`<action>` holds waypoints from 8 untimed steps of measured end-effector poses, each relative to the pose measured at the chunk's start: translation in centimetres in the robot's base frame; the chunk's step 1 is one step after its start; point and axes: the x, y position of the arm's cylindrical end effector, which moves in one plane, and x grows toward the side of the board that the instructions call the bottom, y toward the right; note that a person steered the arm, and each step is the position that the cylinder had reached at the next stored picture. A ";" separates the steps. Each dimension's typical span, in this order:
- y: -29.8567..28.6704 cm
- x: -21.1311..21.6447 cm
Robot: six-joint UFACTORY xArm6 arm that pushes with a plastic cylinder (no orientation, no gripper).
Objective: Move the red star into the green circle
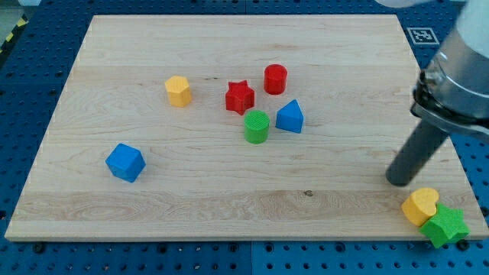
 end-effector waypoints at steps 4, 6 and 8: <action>-3.4 -18.1; -12.7 -19.7; -19.1 -20.6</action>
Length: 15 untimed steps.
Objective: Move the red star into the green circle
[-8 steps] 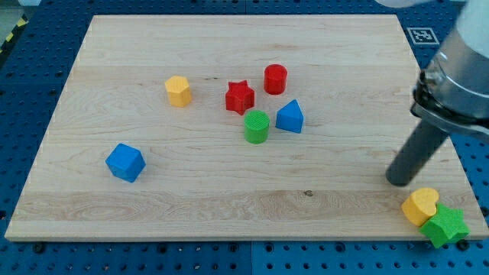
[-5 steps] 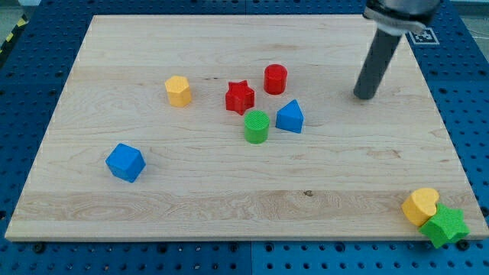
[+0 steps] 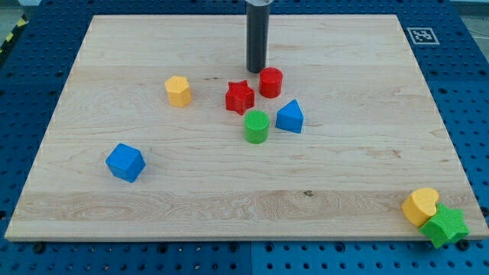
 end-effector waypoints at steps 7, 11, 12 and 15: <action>-3.4 10.3; 0.3 12.5; 0.3 14.3; 0.4 16.3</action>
